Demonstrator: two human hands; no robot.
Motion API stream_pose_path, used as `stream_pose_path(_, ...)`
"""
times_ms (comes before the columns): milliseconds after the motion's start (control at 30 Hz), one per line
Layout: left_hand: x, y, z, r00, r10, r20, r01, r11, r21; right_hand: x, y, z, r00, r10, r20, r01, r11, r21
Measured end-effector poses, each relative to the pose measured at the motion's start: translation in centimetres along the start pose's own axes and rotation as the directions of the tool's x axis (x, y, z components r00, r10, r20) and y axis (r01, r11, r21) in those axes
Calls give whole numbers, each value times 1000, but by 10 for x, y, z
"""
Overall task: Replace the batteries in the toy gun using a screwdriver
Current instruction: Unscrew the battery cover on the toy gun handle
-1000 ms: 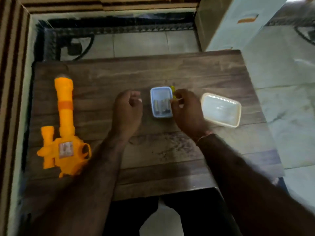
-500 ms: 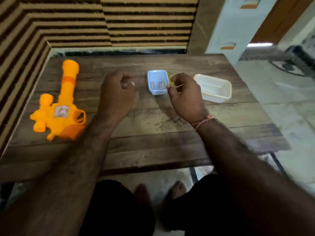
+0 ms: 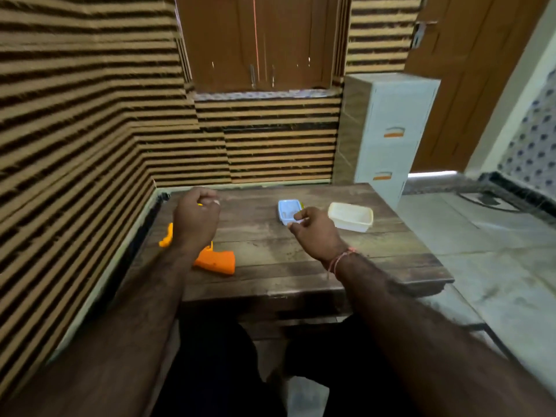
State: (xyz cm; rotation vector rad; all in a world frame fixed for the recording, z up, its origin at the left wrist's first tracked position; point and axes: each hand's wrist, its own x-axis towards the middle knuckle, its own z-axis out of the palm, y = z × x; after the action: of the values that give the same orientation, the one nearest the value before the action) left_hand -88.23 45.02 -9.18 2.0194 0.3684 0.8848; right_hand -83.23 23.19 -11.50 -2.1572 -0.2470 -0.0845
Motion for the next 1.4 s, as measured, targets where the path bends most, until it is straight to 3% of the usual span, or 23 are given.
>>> stream_pose_path(300, -1, -37, -21, 950, -311, 5, 311, 949, -58, -7, -13, 42, 988, -72, 137, 76, 997, -22)
stream_pose_path(467, 2, -69, -16, 881, -472, 39, 473, 874, -111, 6, -17, 72, 973, -66, 220, 71, 997, -16)
stream_pose_path(767, 15, -114, -2, 748, -662, -51, 646, 743, -176, 26, -15, 136, 923, -58, 380, 120, 983, -140)
stream_pose_path(1033, 18, -125, 7, 735, -666, -124, 643, 744, -182, 27, -20, 172, 812, -79, 578, 358, 850, -386)
stream_pose_path(1267, 17, -116, 11, 745, -649, -153, 613, 757, -227, 27, -12, 175, 838, -239, 490, 425, 850, -312)
stream_pose_path(1400, 9, -96, 13, 716, -633, -293, 568, 773, -283, 27, -2, 159, 855, -359, 375, 452, 870, -198)
